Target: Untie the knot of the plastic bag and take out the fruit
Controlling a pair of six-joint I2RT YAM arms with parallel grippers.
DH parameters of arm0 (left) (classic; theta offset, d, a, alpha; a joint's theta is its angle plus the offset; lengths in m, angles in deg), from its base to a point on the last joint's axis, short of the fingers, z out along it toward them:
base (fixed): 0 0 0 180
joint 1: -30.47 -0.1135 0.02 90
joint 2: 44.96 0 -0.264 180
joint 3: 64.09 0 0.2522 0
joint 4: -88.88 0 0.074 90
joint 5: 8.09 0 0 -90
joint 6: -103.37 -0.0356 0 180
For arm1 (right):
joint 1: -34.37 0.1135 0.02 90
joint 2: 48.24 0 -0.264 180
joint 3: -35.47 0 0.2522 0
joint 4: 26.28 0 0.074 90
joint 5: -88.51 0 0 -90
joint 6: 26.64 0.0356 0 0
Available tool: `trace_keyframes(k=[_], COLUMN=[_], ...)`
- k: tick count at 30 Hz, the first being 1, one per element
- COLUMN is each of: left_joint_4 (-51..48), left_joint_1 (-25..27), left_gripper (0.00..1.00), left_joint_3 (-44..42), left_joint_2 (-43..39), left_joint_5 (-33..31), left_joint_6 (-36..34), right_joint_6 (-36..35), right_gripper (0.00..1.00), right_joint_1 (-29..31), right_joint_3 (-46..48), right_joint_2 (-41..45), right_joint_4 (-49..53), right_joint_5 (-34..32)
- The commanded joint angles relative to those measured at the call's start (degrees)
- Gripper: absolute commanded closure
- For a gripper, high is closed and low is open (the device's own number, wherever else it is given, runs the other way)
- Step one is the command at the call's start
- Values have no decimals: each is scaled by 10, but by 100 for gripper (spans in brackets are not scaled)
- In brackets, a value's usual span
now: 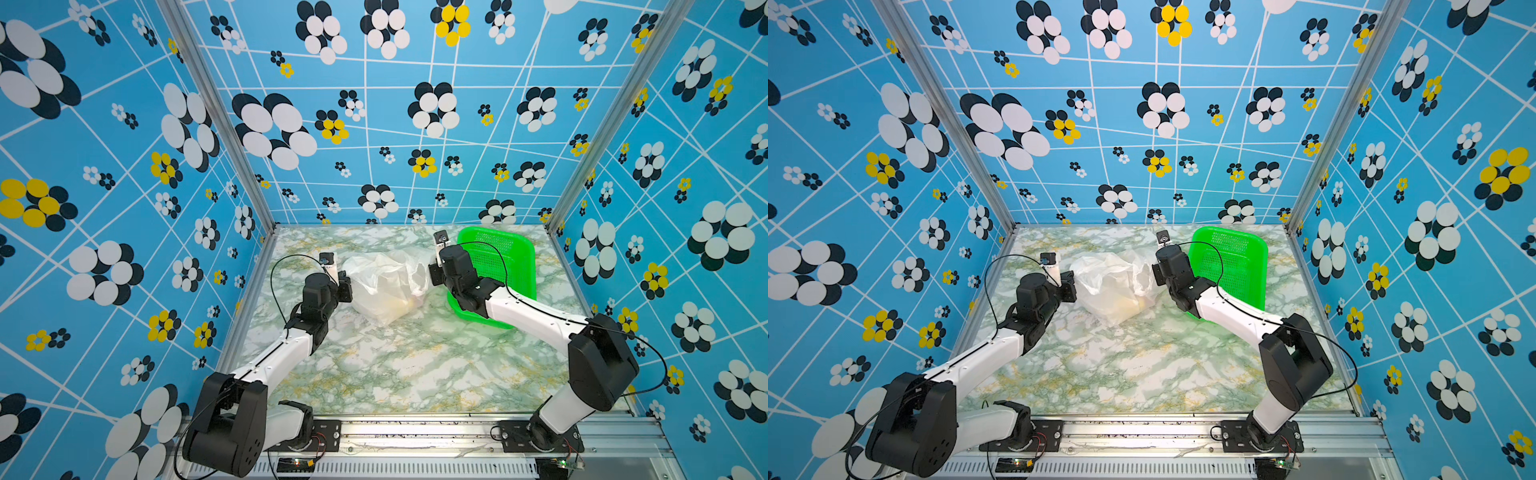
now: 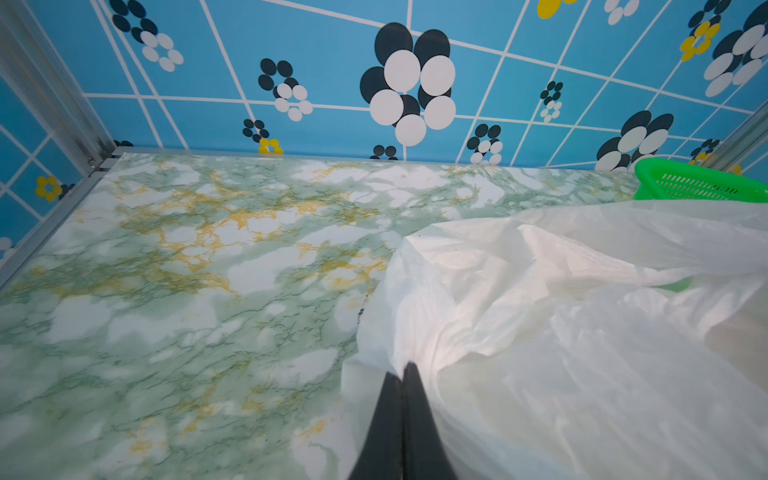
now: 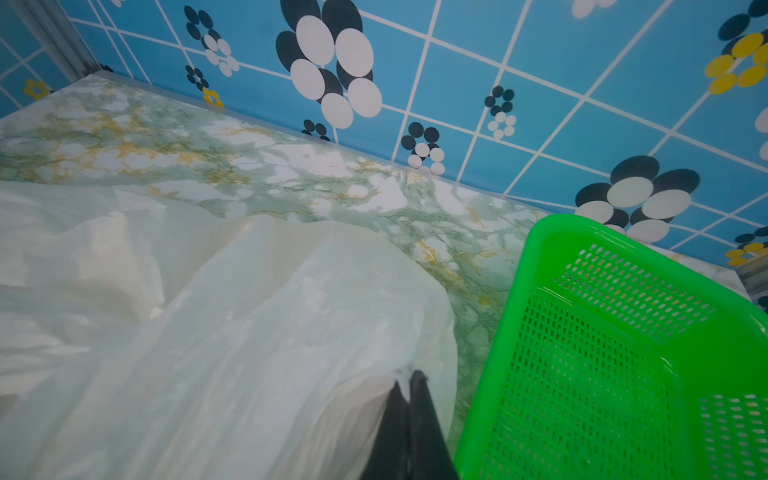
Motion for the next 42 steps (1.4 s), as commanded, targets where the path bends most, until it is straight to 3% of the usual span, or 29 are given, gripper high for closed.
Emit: trace_keyframes(k=[1, 5, 9, 11, 14, 18, 22, 24, 25, 32, 42], left_joint_4=[24, 26, 51, 91, 139, 206, 232, 221, 220, 205, 190], left_joint_1=[-3, -4, 2, 13, 46, 91, 115, 118, 121, 125, 126], left_gripper=[100, 95, 68, 49, 37, 30, 28, 27, 27, 24, 24], left_joint_3=[-16, -16, -37, -67, -105, -152, -167, -156, -151, -137, -133], left_joint_2=[-21, -36, -65, -91, -130, -156, -152, -142, -136, -121, -123], left_joint_5=[-6, 0, 17, 12, -10, -5, 20, 30, 31, 14, 9], left_joint_6=[23, 28, 27, 14, -30, -94, -126, -134, -135, -134, -132], right_joint_6=[52, 59, 47, 15, -48, -124, -172, -186, -194, -274, -306], right_gripper=[91, 64, 38, 26, 17, 15, 14, 11, 1, 1, 1], right_joint_1=[0, 0, 2, 12, 39, 61, 80, 86, 92, 138, 142], right_joint_3=[37, 65, 97, 137, 193, 256, 280, 275, 272, 244, 156], right_joint_2=[29, 68, 106, 131, 165, 203, 221, 216, 211, 153, 31], right_joint_4=[-22, -46, -69, -111, -162, -191, -188, -180, -180, -204, -270], right_joint_5=[-8, 25, 45, 69, 79, 104, 114, 114, 110, 52, -7])
